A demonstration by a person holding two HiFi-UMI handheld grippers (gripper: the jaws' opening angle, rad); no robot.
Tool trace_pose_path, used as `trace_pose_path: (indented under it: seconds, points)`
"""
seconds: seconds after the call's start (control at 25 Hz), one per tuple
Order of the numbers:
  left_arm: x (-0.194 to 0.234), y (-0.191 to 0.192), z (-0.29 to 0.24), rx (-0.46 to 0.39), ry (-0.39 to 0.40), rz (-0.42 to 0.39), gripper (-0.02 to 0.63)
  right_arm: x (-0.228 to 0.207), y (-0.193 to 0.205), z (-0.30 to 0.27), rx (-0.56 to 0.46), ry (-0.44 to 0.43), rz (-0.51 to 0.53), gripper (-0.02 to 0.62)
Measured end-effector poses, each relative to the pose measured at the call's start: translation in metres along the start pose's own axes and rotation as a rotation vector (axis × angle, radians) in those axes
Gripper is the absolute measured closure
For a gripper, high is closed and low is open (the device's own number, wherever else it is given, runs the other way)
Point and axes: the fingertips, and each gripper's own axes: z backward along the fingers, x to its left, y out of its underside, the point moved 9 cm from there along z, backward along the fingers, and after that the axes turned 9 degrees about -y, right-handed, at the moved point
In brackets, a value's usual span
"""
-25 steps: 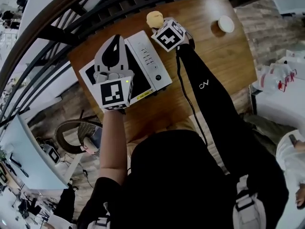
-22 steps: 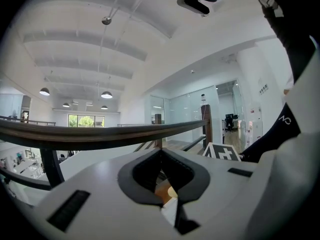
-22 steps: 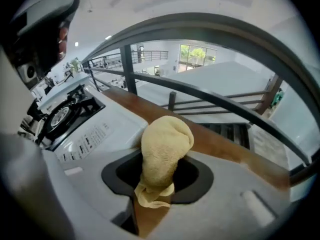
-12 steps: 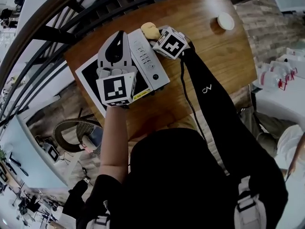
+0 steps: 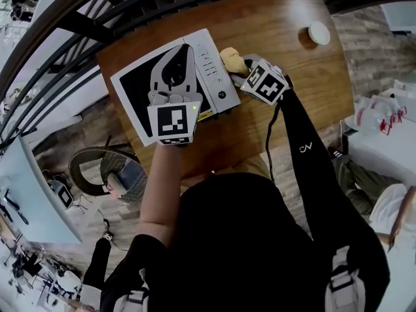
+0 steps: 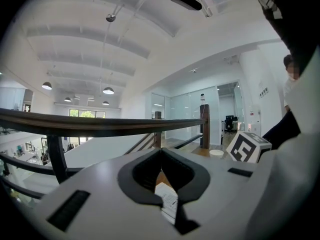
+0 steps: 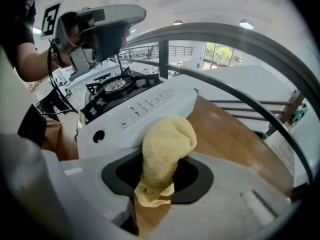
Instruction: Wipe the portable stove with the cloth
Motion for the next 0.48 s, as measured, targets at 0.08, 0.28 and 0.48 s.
trace_pose_path:
  seconds: [0.08, 0.28, 0.48]
  points:
    - [-0.003, 0.004, 0.009, 0.007, 0.001, 0.006, 0.597, 0.017, 0.014, 0.002, 0.014, 0.001, -0.001, 0.459]
    - [-0.006, 0.014, 0.026, 0.023, 0.002, 0.012, 0.597, 0.059, 0.048, 0.006, 0.049, 0.017, -0.035, 0.459]
    - [0.001, 0.025, 0.039, 0.053, -0.015, 0.014, 0.597, 0.082, 0.065, 0.007, 0.042, -0.021, -0.084, 0.459]
